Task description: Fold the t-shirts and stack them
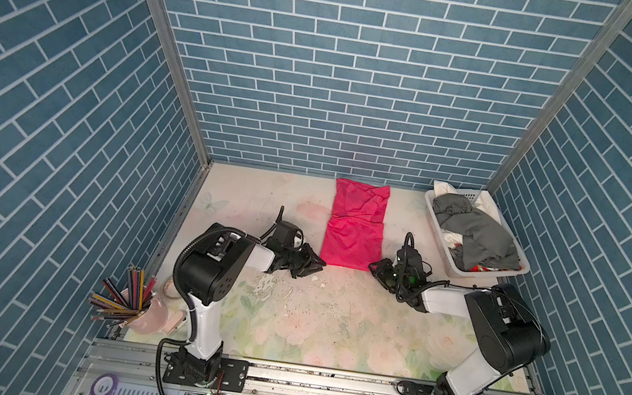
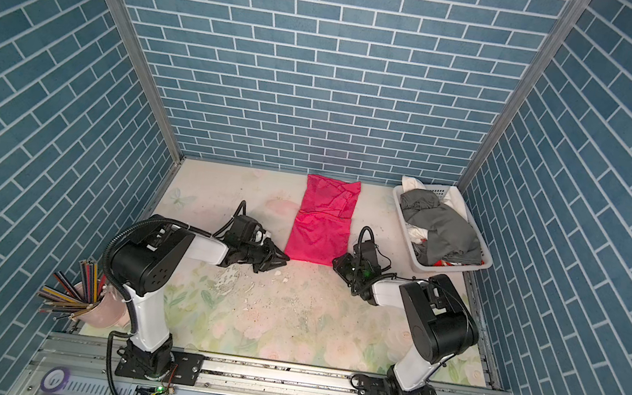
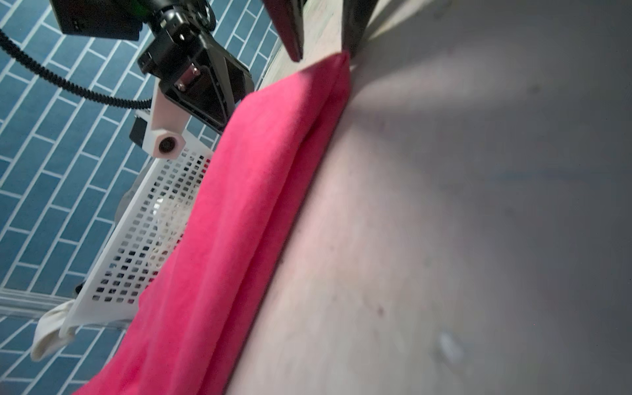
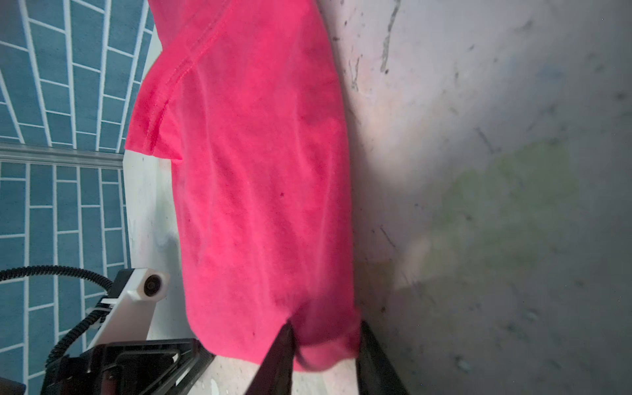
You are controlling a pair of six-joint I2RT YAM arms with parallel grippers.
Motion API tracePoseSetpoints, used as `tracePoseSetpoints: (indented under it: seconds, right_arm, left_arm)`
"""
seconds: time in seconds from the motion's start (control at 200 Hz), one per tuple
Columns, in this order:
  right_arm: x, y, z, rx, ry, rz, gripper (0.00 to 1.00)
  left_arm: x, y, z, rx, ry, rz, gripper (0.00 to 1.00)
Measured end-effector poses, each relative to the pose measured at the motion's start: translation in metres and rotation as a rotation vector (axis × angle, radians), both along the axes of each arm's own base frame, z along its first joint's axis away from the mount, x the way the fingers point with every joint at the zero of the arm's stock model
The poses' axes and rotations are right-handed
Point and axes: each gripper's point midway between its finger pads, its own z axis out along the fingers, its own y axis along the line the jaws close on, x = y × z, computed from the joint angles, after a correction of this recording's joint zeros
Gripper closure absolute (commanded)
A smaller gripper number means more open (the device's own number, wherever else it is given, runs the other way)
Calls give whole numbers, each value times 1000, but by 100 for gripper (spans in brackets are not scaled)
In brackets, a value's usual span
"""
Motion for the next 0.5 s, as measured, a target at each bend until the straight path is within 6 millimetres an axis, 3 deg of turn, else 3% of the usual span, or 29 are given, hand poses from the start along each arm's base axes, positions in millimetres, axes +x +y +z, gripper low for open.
tracePoseSetpoints:
  seconds: [0.17,0.265,0.355,0.495]
  right_arm:
    - [2,1,6,6,-21,3,42]
    - [-5,-4,10,14,-20,-7,28]
    - [-14,-9,14,34,-9,-26,22]
    - [-25,-10,17,71,22,-62,19]
  left_arm:
    - [18,-2,-2,26,-42,5,100]
    - [30,-4,0,38,-72,11,100]
    - [37,-6,4,37,-94,16,100]
    - [40,-8,9,23,-109,21,100]
